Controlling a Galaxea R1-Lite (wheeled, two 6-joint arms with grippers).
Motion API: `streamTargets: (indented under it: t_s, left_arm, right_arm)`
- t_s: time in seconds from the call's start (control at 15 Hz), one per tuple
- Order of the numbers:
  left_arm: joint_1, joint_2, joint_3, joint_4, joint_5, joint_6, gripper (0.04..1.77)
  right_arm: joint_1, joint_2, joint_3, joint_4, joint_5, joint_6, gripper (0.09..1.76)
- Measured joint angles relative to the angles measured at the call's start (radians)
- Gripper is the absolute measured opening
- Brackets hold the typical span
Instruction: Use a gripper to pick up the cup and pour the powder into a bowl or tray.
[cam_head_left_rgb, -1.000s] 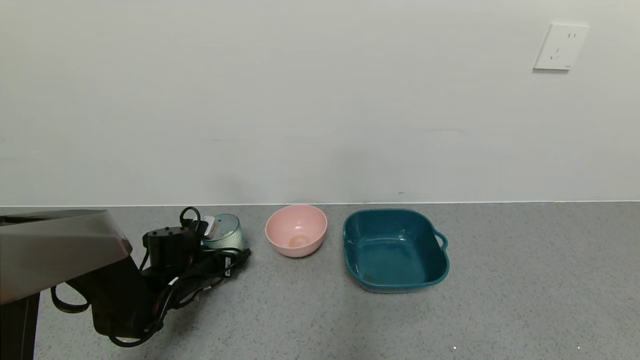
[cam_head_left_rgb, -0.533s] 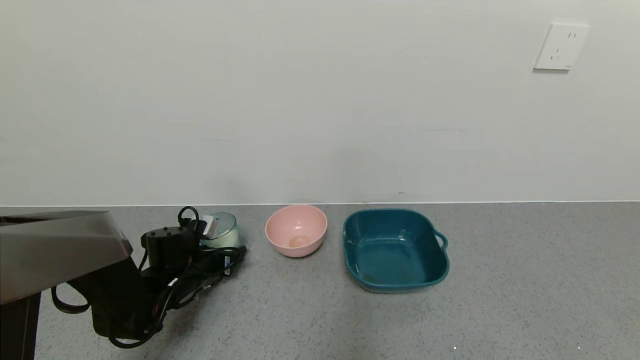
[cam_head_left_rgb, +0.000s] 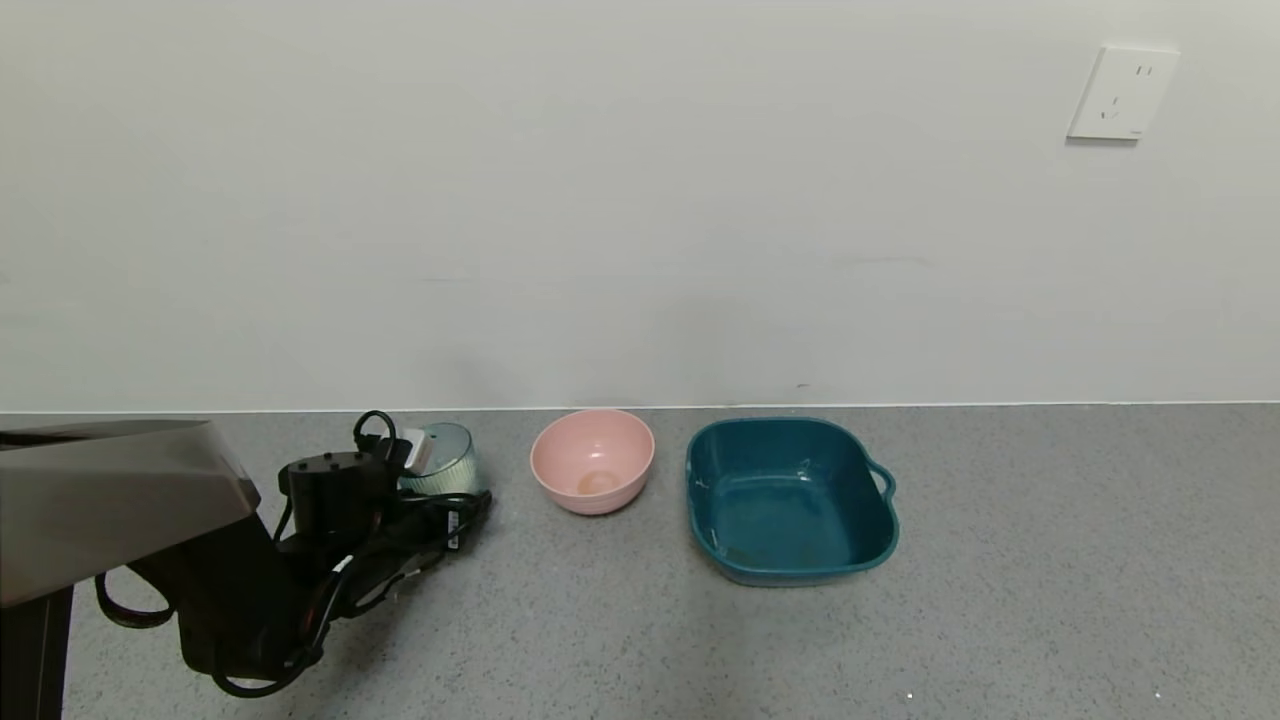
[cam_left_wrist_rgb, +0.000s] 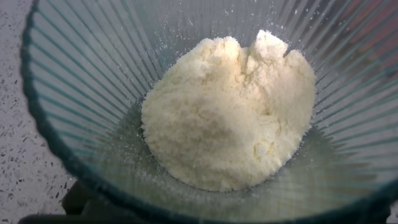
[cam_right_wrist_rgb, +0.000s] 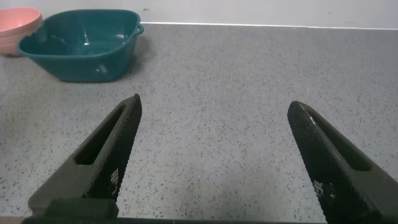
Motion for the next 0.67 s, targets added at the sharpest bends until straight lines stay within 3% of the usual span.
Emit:
streamTargets:
  t_s: [0.33, 0.67]
  left_arm:
    - [0.000, -0.031, -0.005, 0.018, 0.000, 0.009, 1.28]
    - [-0.001, -0.107, -0.048, 0.141, 0.000, 0.044, 1.28]
  right_arm:
    - [0.000, 0.000, 0.000, 0.000, 0.000, 0.000, 1.71]
    - [0.000, 0.000, 0.000, 0.000, 0.000, 0.000, 1.71]
